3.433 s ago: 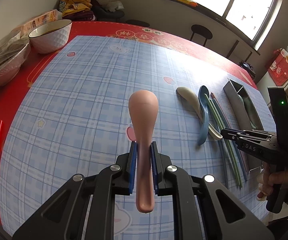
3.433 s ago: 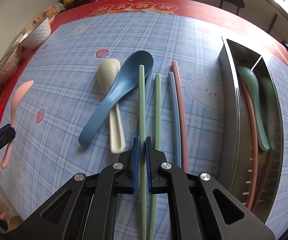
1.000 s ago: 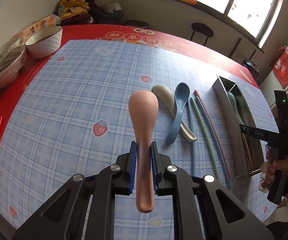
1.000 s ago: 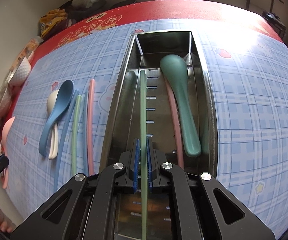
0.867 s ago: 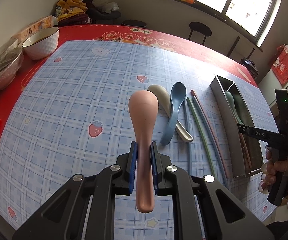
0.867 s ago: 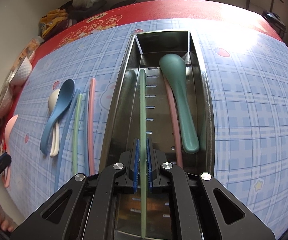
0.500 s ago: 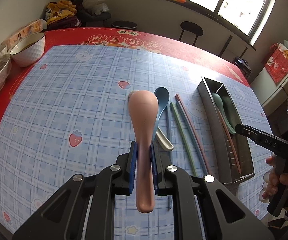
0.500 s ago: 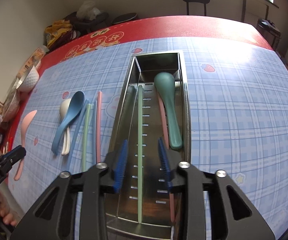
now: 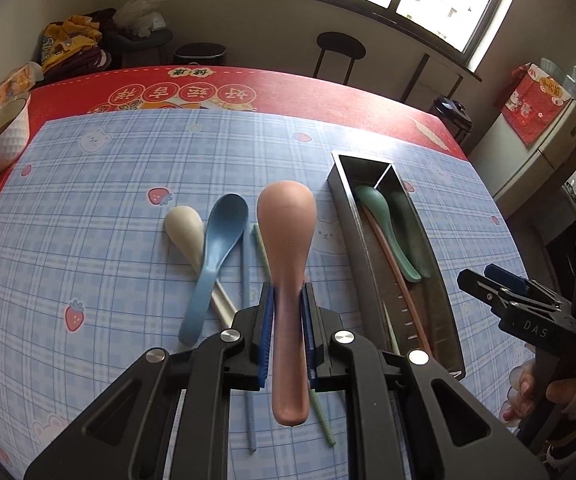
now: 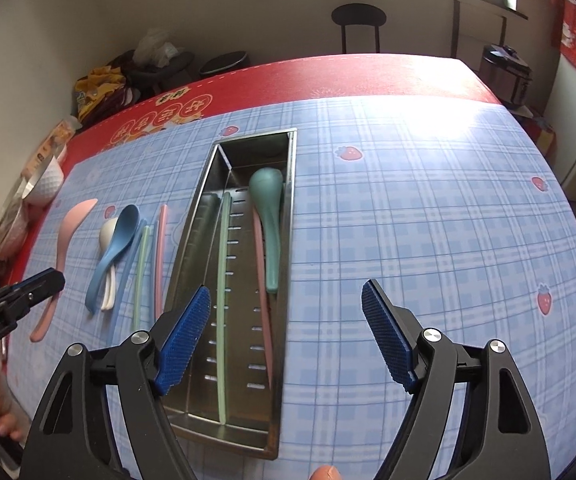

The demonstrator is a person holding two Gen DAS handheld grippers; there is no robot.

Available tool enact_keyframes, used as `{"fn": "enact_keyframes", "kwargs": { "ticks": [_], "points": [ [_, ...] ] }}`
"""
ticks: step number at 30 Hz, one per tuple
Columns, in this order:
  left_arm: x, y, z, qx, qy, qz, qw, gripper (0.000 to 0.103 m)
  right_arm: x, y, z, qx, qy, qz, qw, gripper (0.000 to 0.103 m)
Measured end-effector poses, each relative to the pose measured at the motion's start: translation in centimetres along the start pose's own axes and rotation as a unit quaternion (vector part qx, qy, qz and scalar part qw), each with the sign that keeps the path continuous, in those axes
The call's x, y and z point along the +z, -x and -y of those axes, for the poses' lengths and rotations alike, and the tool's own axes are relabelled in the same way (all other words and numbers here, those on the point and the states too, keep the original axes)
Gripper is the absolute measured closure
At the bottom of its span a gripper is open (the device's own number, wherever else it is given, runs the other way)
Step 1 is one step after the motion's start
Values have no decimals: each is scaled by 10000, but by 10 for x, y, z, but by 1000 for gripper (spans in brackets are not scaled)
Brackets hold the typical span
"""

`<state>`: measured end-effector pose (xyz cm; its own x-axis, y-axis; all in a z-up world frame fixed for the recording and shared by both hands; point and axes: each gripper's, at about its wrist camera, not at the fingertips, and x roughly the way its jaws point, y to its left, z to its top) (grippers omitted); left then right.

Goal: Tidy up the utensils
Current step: 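Lower the pink spoon into the steel basket and open the left tool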

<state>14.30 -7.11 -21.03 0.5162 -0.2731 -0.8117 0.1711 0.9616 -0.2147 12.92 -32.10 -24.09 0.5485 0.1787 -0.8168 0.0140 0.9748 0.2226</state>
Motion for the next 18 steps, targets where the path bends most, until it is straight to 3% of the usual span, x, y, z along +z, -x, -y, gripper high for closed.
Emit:
{"fn": "enact_keyframes", "kwargs": {
  "ticks": [4,7,18],
  "points": [
    [11,-13,26,-178,-59,-41,9998,90,0,2,16,-5,-101,45,9999,25],
    [20,-24,45,-200,-184,-74,9996,90,2,2,26,53,-164,50,9998,17],
    [49,-77,91,-180,-55,-319,9993,90,8,-4,62,160,-223,23,9996,16]
  ]
}}
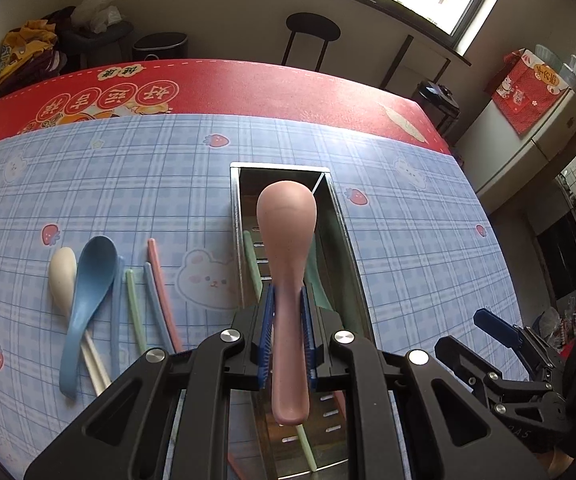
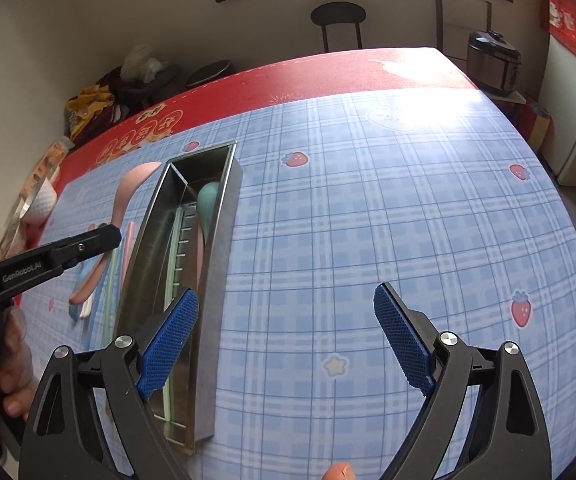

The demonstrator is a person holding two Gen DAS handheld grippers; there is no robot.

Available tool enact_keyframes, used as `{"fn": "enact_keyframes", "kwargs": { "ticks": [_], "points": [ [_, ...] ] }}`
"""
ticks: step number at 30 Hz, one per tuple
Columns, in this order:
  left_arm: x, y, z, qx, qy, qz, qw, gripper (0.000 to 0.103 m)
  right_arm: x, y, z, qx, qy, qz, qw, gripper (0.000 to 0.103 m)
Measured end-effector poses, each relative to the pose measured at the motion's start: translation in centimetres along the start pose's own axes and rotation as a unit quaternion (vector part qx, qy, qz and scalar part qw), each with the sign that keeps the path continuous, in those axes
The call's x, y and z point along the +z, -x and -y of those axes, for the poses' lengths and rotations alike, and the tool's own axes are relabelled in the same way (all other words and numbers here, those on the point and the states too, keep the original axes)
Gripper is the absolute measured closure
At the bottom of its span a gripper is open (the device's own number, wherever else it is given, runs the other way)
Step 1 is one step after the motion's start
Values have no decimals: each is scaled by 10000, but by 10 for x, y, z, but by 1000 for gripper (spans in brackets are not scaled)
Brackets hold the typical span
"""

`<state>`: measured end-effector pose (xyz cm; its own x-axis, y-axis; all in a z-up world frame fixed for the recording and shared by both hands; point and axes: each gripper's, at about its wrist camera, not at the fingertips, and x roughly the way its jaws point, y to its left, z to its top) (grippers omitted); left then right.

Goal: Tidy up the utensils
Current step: 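Lower the pink spoon into the steel basket and open the left tool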

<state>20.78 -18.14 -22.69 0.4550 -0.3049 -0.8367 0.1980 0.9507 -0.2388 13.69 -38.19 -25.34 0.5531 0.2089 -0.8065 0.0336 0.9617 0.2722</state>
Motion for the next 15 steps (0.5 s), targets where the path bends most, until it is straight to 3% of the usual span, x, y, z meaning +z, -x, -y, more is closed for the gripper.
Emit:
{"fn": "enact_keyframes", "kwargs": {
  "ticks": [15],
  "points": [
    [24,-65,15,275,344,-641,9970,90,6,-4,48,9,-361,-49,9993,16]
  ]
}}
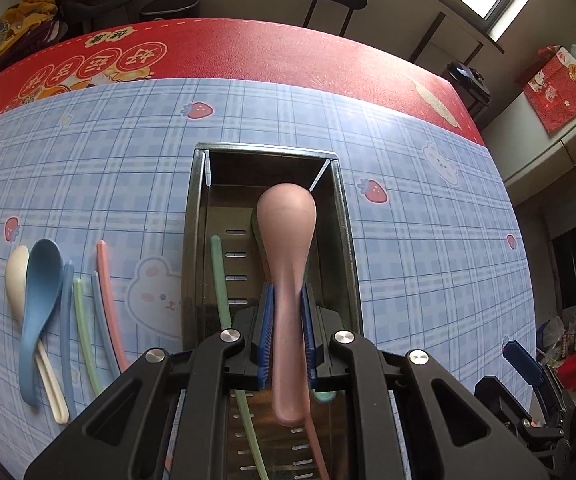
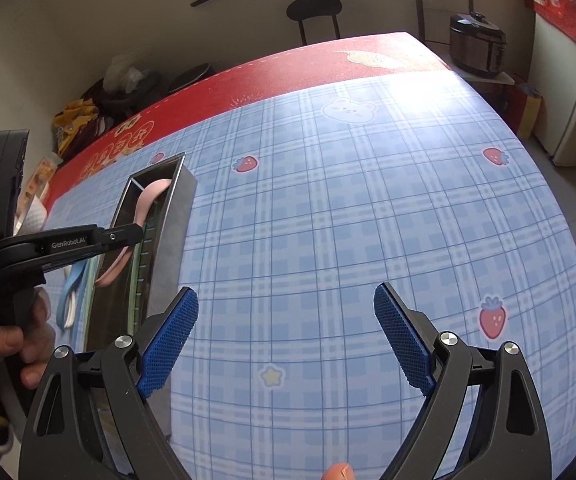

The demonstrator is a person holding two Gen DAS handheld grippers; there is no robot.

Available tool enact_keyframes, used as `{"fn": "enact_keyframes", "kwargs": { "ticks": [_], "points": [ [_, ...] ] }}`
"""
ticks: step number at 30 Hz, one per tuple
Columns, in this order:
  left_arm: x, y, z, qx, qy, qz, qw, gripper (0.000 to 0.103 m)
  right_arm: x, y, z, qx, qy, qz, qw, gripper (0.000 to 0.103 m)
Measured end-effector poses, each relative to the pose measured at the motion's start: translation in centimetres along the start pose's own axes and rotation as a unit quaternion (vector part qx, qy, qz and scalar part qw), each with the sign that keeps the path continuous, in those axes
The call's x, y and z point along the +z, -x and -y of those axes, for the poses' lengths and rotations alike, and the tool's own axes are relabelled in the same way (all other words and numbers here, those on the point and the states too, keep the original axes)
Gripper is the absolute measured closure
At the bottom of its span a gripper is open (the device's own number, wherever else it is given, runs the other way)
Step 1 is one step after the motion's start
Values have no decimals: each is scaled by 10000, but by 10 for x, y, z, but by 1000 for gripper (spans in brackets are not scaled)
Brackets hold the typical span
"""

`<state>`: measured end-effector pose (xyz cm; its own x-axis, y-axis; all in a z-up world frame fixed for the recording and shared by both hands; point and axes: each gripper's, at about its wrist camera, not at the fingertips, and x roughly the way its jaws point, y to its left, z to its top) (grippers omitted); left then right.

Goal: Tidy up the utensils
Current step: 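Lower the pink spoon into the steel basket and open the left tool, then move the left tool to the blue spoon and close on its handle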

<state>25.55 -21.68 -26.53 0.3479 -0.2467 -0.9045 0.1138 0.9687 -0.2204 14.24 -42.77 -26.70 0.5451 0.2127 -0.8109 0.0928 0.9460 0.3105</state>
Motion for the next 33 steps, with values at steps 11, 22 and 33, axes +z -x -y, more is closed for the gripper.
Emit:
{"fn": "enact_keyframes", "kwargs": {
  "ticks": [11,22,33],
  "points": [
    [2,1,0,-406,-27,-230,9989,89,-3,4,2,-67,-204,11,9998,16],
    [-23,62,-25,-470,-439,356,9973,70,-11,8,-37,97,-177,77,9998,16],
    [-67,122,-104,-71,-439,1014,9939,63,-22,11,-94,442,-130,164,9988,16]
  ]
}}
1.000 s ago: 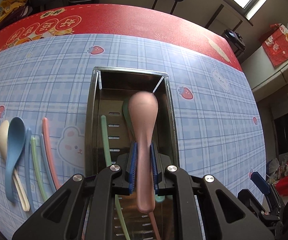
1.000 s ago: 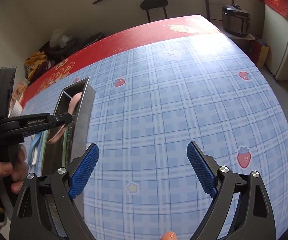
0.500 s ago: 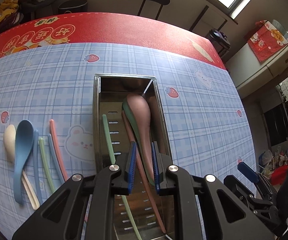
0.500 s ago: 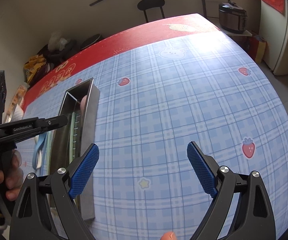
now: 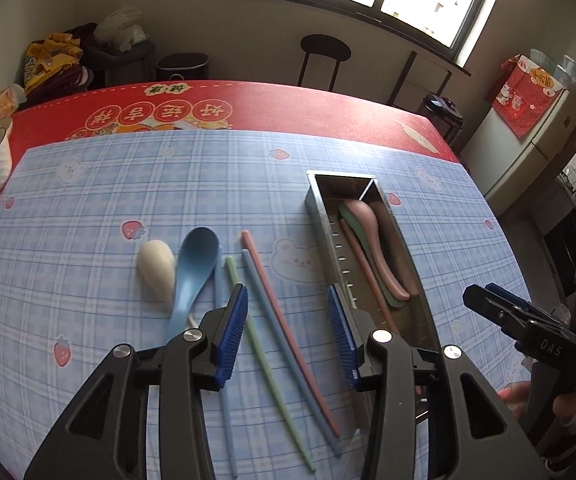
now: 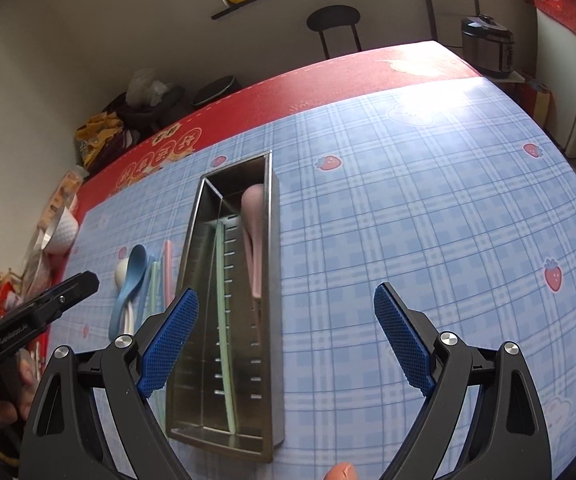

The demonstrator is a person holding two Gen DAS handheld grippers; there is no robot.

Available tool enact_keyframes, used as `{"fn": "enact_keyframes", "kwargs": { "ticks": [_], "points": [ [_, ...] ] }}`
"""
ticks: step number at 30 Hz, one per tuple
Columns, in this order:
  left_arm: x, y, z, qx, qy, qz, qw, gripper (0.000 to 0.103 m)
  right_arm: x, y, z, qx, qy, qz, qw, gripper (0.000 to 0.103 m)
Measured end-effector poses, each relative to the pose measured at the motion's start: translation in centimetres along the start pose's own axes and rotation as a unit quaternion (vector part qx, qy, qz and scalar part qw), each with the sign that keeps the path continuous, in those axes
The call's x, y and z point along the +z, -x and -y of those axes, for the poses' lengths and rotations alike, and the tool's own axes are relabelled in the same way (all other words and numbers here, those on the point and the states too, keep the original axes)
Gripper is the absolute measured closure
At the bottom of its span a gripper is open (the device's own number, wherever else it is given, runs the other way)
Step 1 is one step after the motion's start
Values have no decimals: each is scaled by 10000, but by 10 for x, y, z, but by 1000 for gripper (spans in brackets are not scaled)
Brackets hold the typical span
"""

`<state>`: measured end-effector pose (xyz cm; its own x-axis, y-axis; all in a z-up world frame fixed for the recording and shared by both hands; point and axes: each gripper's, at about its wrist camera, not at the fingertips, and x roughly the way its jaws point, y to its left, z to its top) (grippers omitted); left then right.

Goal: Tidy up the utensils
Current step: 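Move the left tool to the blue spoon and close on its handle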

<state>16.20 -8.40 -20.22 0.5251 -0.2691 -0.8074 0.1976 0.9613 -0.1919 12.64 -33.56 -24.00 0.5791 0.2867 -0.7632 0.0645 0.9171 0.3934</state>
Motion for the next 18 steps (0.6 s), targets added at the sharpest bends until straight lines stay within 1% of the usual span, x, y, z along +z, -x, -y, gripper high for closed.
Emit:
{"fn": "enact_keyframes", "kwargs": {
  "ticks": [3,6,9,11,14,18],
  "points": [
    [-12,3,-28,202,82,-130,9997,63,-4,-4,-14,116,35,-92,9999,16],
    [-20,1,-52,260,124,-266,9992,63,-8,-6,-27,109,215,-125,9996,16],
    [-25,-5,-69,277,105,-384,9988,63,-12,-12,-32,136,216,-299,9992,16],
    [-27,-11,-81,235,168,-485,9984,64,-15,-17,-33,151,154,-412,9989,16],
    [-29,-22,-92,136,257,-606,9977,74,-20,-21,-32,135,107,-509,9986,16],
    [-25,-36,-98,-25,396,-694,9968,75,-21,-21,-29,53,0,-506,9987,16]
  ]
}}
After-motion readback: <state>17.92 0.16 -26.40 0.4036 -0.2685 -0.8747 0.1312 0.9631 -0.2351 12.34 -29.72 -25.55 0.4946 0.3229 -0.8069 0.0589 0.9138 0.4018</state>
